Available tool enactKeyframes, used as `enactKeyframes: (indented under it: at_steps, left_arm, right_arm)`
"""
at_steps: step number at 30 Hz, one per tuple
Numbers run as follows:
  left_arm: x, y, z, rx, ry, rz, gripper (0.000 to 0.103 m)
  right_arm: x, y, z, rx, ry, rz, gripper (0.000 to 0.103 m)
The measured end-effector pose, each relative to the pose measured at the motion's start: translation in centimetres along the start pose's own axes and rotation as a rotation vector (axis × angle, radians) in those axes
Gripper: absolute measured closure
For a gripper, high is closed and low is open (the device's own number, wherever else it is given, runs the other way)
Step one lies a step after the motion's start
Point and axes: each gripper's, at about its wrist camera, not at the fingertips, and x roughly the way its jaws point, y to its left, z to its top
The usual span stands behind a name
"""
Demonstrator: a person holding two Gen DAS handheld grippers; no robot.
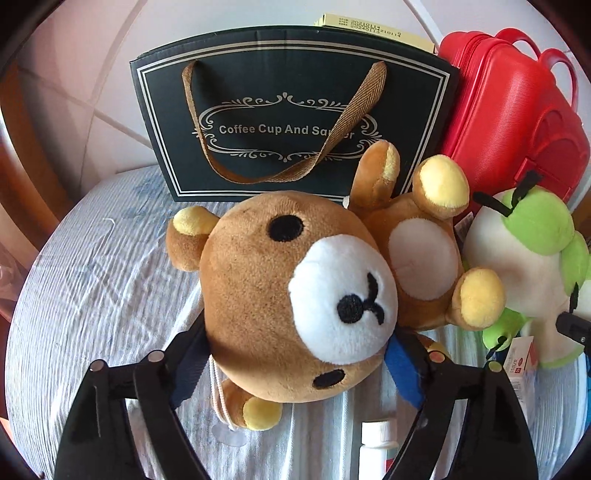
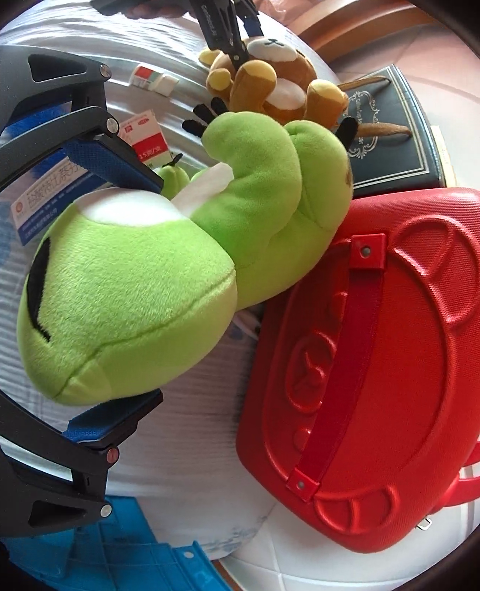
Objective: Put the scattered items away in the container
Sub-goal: 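Grasp the brown teddy bear with left gripper while right gripper grasps green frog plush, then lift and carry the teddy in the left tool and frog plush in the right tool over the bin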
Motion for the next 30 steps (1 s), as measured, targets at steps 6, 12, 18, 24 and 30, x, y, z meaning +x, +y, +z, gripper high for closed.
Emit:
enactKeyframes:
  at_steps: [6, 12, 18, 24, 30]
  left_arm:
    - [-1.2, 0.1, -1.2, -0.015, -0.019, -0.029, 0.023]
    - [-3.3, 0.2, -2.7, -0.026, -0.038, -0.022, 0.023]
    - [-5.9, 0.7, -4.7, -0.018, -0.057, -0.012, 0.023]
    - [-9.3, 0.4, -8.0, 0.008, -0.054, 0.004, 0.023]
    - [-12.1, -0.1, -12.3, 0.047, -0.025, 0.019, 0.023]
  right_arm:
    - [0.0, 0.4, -0.6, -0.021, 0.03, -0.018, 0.022]
    - [-2.0, 0.8, -2.0, -0.036, 0.028, -0.017, 0.04]
    - [-4.7, -0.1, -5.1, 0.022, 0.031, 0.02, 0.042]
    - [-7.8, -0.2, -9.6, 0.096, 0.029, 0.057, 0.042]
    - [-10.8, -0.8, -15.7, 0.145, 0.045, 0.082, 0.042]
